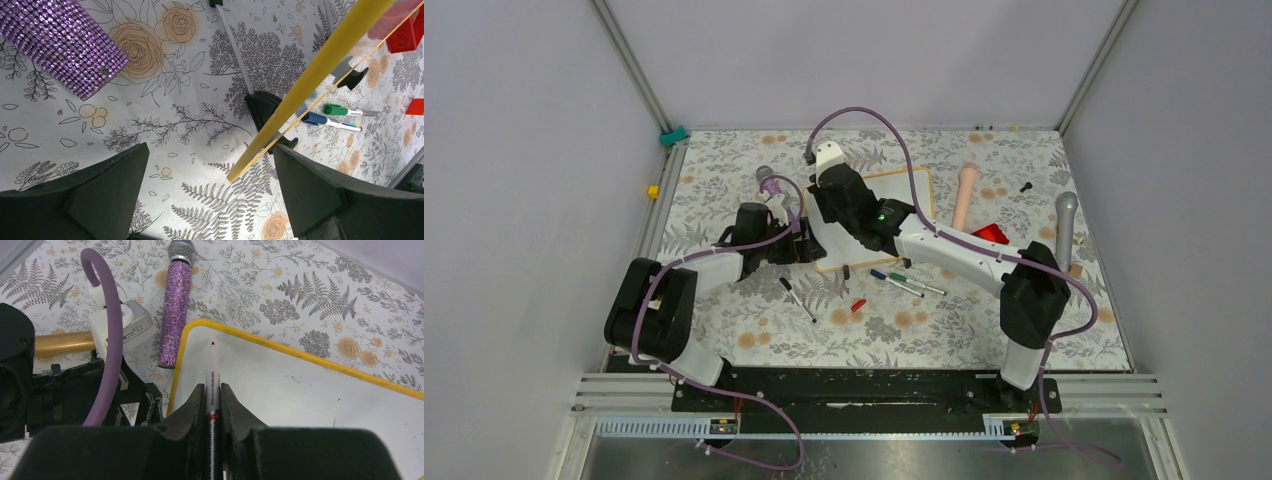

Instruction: Write a sentence on the whiteboard

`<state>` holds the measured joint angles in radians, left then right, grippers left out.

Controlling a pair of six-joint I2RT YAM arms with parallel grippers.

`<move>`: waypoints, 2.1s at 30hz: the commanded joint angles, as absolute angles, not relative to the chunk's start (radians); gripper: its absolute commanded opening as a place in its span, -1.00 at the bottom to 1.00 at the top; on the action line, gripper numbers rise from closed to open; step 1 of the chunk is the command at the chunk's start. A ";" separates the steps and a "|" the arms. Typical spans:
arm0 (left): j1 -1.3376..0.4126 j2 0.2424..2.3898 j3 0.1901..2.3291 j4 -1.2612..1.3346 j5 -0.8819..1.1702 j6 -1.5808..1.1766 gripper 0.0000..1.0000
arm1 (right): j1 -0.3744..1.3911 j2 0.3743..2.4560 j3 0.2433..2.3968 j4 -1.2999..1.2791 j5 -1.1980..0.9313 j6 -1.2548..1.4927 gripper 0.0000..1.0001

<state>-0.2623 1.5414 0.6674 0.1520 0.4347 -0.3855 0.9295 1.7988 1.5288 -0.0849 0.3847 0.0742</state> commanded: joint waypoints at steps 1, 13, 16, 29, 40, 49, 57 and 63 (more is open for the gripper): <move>-0.257 1.545 0.689 0.200 0.457 -0.387 0.98 | 0.930 1.812 1.577 -0.082 0.418 0.061 -1.00; -0.257 1.544 0.690 0.200 0.462 -0.386 0.98 | 0.931 1.838 1.589 -0.085 0.422 0.061 -1.00; -0.255 1.543 0.689 0.200 0.463 -0.387 0.98 | 0.931 1.843 1.594 -0.095 0.423 0.064 -1.00; -0.255 1.540 0.688 0.200 0.463 -0.387 0.98 | 0.931 1.812 1.552 -0.116 0.415 0.082 -1.00; -0.256 1.538 0.688 0.199 0.463 -0.386 0.98 | 0.931 1.786 1.512 -0.121 0.410 0.098 -1.00; -0.256 1.537 0.685 0.201 0.466 -0.385 0.98 | 0.931 1.776 1.500 -0.120 0.417 0.102 -1.00; -0.256 1.534 0.674 0.230 0.504 -0.380 0.98 | 0.930 1.795 1.542 -0.136 0.451 0.072 -1.00; -0.255 1.517 0.649 0.278 0.533 -0.382 0.89 | 0.930 1.799 1.561 -0.142 0.457 0.063 -1.00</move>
